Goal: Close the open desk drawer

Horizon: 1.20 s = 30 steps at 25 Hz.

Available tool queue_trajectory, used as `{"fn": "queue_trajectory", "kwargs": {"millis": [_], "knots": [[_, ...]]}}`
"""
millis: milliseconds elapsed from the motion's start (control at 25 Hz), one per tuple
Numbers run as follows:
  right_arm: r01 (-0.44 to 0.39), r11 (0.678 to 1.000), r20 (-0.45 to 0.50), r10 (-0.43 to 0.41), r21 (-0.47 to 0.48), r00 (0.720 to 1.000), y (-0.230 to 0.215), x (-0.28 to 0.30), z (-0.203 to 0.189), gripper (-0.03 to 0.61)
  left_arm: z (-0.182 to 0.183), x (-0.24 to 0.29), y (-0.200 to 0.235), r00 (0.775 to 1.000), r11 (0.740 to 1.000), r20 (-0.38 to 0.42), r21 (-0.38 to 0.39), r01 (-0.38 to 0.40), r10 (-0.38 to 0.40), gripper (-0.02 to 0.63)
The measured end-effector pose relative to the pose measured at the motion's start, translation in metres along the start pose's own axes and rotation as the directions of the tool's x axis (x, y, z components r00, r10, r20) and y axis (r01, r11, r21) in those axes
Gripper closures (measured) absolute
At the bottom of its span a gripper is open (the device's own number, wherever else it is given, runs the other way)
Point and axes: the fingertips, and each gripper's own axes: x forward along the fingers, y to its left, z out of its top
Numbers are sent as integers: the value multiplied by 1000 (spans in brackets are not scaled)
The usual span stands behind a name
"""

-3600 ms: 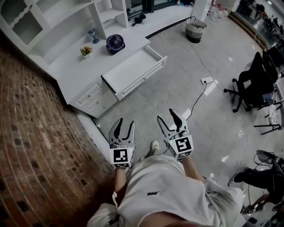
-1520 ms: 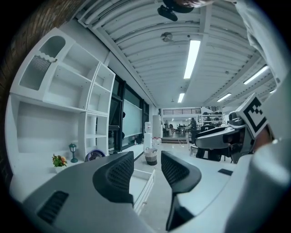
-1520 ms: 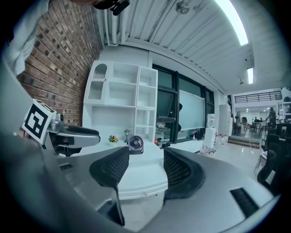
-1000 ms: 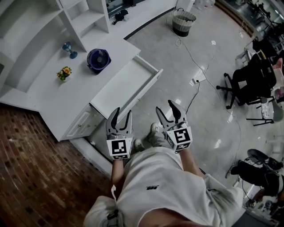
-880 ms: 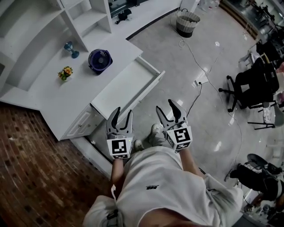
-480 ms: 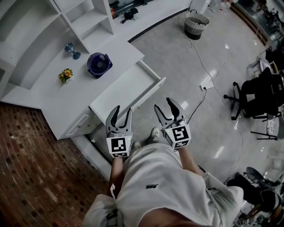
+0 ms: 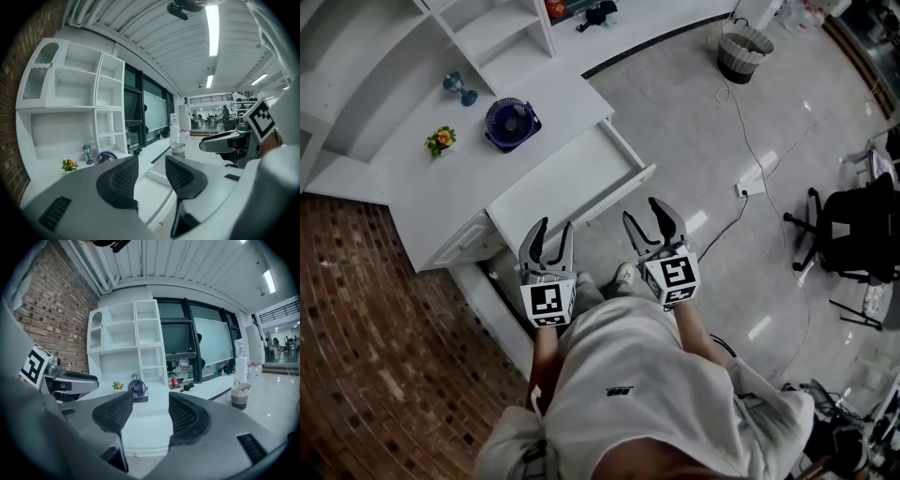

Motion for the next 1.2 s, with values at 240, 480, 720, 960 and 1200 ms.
{"fn": "queue_trajectory", "kwargs": {"millis": [240,480,720,960,1200], "knots": [[-18,1000,-49,18,2,999,-6,29,-14,339,-20,22,14,999,999,-41,-29,-19,18,420],[1,1000,-129,-4,-22,992,-18,63,-34,338,-49,55,28,997,996,-80,-86,3,-10,420],[18,999,-257,-31,-51,966,-25,98,-85,339,-106,80,40,981,983,-184,-184,26,-61,420],[10,995,-370,-47,-102,928,-38,125,-143,339,-146,90,53,968,961,-246,-276,-20,-51,419],[-65,991,-448,5,-120,894,-43,143,-172,338,-178,89,58,949,941,-316,-320,-113,7,415]]}}
